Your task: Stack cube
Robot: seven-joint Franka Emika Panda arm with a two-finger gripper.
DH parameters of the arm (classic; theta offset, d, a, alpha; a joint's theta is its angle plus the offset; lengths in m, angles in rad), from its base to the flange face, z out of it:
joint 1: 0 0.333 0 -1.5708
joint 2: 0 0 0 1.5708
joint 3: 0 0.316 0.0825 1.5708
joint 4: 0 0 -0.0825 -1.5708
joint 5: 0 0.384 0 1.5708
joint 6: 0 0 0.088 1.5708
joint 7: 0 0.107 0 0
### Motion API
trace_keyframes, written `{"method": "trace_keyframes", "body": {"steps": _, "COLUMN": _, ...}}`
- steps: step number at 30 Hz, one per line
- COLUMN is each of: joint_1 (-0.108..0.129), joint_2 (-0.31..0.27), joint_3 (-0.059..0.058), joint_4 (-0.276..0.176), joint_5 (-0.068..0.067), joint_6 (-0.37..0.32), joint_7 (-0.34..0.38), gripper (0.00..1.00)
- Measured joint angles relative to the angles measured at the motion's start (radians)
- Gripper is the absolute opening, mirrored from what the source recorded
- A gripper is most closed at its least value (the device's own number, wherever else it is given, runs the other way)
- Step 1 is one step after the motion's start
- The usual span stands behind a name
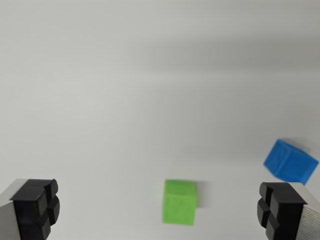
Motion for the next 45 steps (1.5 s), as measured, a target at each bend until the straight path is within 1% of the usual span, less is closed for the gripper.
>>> {"method": "trace_keyframes", "body": {"steps": 14, "joint_1": 0.000, "joint_2": 0.000, "joint_3": 0.000, "joint_4": -0.001, "joint_5": 0.000, "joint_6": 0.000, "joint_7": 0.000, "gripper": 1.00}}
{"method": "trace_keyframes", "body": {"steps": 22, "joint_1": 0.000, "joint_2": -0.002, "joint_3": 0.000, "joint_4": -0.016, "joint_5": 0.000, "joint_6": 0.008, "joint_7": 0.000, "gripper": 1.00}}
{"method": "trace_keyframes", "body": {"steps": 29, "joint_1": -0.001, "joint_2": -0.011, "joint_3": -0.001, "joint_4": -0.043, "joint_5": 0.000, "joint_6": 0.026, "joint_7": 0.001, "gripper": 1.00}}
{"method": "trace_keyframes", "body": {"steps": 36, "joint_1": -0.002, "joint_2": -0.021, "joint_3": -0.001, "joint_4": -0.081, "joint_5": 0.000, "joint_6": 0.050, "joint_7": 0.001, "gripper": 1.00}}
{"method": "trace_keyframes", "body": {"steps": 45, "joint_1": -0.002, "joint_2": -0.038, "joint_3": -0.004, "joint_4": -0.145, "joint_5": 0.000, "joint_6": 0.093, "joint_7": 0.003, "gripper": 1.00}}
